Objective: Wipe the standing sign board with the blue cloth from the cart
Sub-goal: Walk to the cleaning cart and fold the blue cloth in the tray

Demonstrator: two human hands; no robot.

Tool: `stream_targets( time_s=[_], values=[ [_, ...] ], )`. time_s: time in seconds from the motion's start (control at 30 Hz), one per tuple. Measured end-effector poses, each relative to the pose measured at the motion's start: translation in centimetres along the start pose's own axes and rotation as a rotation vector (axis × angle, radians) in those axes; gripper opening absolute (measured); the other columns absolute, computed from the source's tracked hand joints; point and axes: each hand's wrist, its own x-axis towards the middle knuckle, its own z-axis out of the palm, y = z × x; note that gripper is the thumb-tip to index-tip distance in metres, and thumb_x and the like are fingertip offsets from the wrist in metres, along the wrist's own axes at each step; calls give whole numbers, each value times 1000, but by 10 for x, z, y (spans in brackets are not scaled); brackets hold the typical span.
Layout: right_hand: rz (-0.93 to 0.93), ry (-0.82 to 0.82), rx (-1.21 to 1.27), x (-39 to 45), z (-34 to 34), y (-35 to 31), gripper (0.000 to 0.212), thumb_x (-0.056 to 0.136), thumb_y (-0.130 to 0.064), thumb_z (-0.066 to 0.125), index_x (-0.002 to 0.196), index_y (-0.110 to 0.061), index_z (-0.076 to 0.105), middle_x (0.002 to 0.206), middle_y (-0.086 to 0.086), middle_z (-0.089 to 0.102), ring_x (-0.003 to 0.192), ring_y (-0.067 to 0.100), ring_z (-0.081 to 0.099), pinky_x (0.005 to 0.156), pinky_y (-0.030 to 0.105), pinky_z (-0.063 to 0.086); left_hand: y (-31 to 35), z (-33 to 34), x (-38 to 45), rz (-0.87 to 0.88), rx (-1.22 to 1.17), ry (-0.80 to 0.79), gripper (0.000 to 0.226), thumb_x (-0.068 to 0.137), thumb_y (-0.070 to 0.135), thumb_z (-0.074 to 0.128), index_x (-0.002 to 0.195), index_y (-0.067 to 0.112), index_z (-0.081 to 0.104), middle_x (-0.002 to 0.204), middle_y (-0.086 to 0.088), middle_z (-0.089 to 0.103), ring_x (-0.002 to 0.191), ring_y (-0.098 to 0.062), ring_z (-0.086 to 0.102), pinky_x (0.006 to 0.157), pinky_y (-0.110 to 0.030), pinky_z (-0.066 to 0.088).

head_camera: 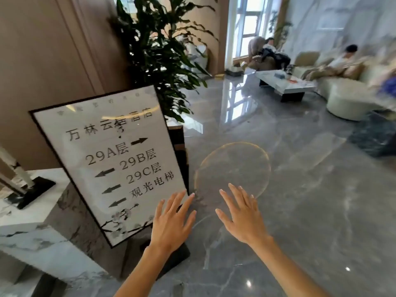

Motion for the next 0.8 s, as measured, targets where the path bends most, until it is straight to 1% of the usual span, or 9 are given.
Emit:
stream_targets(
  time_s=[0.03,0.1,0.23,0.3,0.4,0.5,0.57,0.7,0.8],
  values=[
    [31,2,21,-6,-4,9,68,96,-70,18,157,-41,12,170,-6,1,157,24,1,125,56,14,12,-2,3,18,-17,-18,58,100,59,23,154,42,25,164,10,25,152,-17,21,122,-45,18],
    [97,51,29,-18,-8,28,69,94,-73,16,156,-43,14,169,-7,5,157,23,5,124,56,16,34,2,10,77,-3,12,59,99,60,20,155,41,25,164,11,24,152,-17,20,122,-46,19],
    [187,112,24,-49,-13,70,71,91,-76,14,155,-46,16,169,-9,9,156,22,8,124,55,14,84,22,22,166,-10,-15,61,98,62,18,156,42,21,165,12,19,153,-14,14,122,-45,15],
    [242,123,38,-61,-19,90,71,90,-77,14,155,-47,18,169,-10,11,156,22,9,124,56,14,109,31,29,221,-20,-20,60,98,62,20,155,43,23,165,11,23,153,-14,17,122,-45,16],
    [313,125,34,-78,-28,111,72,90,-78,13,155,-47,13,169,-11,6,157,20,4,125,57,8,140,37,36,281,-37,-23,58,99,61,19,154,43,24,164,11,25,152,-14,18,122,-44,15],
    [401,140,30,-102,-36,132,70,93,-75,16,156,-46,10,170,-10,1,157,20,-1,125,58,1,168,44,41,361,-36,-54,59,100,61,15,155,42,24,164,9,26,152,-16,19,123,-46,15],
    [475,150,17,-120,-40,143,68,94,-73,16,156,-46,8,170,-10,-1,157,19,-3,125,58,-1,187,49,46,417,-33,-77,58,100,60,16,155,42,24,164,9,25,152,-17,18,123,-45,12],
    [626,180,9,-153,-46,163,69,92,-73,11,156,-48,7,169,-12,-1,157,19,-1,125,58,0,225,62,54,548,-56,-129,57,101,61,15,155,43,19,166,11,17,154,-15,11,121,-41,-3],
    [735,210,-14,-179,-46,169,69,93,-74,15,156,-48,7,170,-11,0,157,20,1,124,59,1,249,72,54,656,-84,-153,57,102,61,15,155,42,22,165,10,20,153,-16,15,121,-43,-1]
  ],
)
